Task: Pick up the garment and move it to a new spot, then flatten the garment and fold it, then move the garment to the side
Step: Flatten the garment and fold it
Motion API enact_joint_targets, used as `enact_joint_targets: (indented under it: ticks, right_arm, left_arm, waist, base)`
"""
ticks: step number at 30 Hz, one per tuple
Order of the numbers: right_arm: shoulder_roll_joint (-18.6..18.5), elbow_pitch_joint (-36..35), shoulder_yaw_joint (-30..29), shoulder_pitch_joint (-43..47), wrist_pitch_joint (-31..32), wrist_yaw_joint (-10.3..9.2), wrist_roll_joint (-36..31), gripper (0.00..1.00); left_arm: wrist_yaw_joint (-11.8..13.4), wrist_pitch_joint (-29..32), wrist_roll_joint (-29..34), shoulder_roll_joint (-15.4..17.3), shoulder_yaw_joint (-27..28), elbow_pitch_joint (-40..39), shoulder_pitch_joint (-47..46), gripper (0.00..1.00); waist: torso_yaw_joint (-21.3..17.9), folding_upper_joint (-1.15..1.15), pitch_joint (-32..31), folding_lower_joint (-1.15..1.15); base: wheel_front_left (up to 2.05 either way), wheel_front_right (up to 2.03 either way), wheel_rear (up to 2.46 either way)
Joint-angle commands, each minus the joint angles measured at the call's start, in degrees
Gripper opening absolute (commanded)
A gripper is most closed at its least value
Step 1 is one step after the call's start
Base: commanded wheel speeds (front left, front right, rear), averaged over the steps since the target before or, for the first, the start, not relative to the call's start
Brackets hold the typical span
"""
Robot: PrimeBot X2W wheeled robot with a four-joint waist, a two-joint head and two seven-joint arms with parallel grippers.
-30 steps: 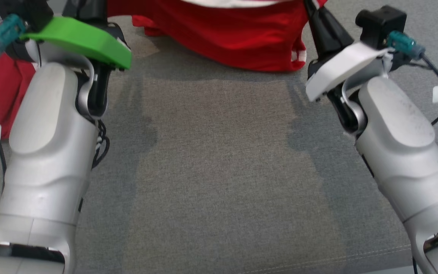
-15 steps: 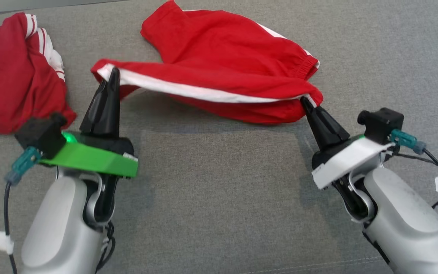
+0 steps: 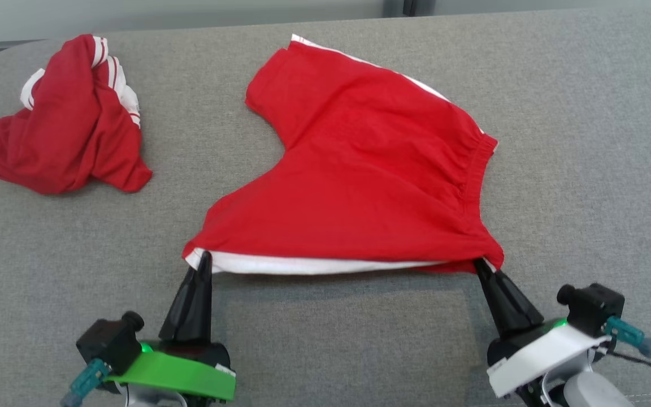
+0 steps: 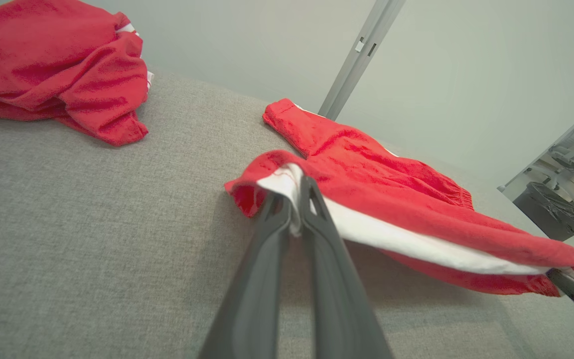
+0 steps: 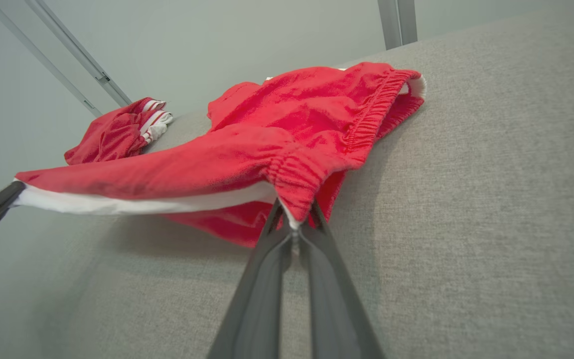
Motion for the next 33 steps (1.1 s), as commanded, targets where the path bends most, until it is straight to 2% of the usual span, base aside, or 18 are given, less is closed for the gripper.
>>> enact_joint_targets:
  ticks: [1, 14, 21, 28, 33]
  right_arm:
    - [0.08, -0.79, -0.01, 2.56, -0.20, 0.00, -0.76, 0.00]
    - [2.10, -4.57, -0.11, 11.60, -0.20, 0.00, -2.40, 0.00]
    - [1.68, -8.11, -1.28, 15.31, 0.72, 0.00, -3.22, 0.00]
    - [1.98, -10.56, -3.27, 17.21, 1.85, 0.00, -2.94, 0.00]
    - [1.88, -10.34, -3.26, 16.82, 2.57, 0.00, -2.39, 0.00]
  left_arm:
    - [0.41, -0.01, 0.47, -0.35, 0.23, -0.10, 2.09, 0.00]
    - [0.43, -0.01, 1.22, -2.46, 3.20, -3.06, 8.87, 0.00]
    - [0.34, -0.01, 2.07, -2.64, 4.43, -7.66, 11.20, 0.00]
    - [1.29, 0.29, 1.38, -2.76, 3.81, -9.81, 14.87, 0.00]
    - [1.18, 1.05, 1.12, -2.38, 2.94, -9.17, 13.68, 0.00]
  waist:
    - [1.23, 0.00, -1.65, 0.00]
    - [0.55, 0.00, -5.22, 0.00]
    - [0.70, 0.00, -6.93, 0.00]
    - [0.13, 0.00, -7.27, 0.00]
    - [-0.38, 0.00, -6.88, 0.00]
  base:
    - [0.00, 0.00, 0.00]
    - [0.00, 0.00, 0.00]
    - [0.00, 0.00, 0.00]
    - [0.00, 0.00, 0.00]
    - [0.00, 0.00, 0.00]
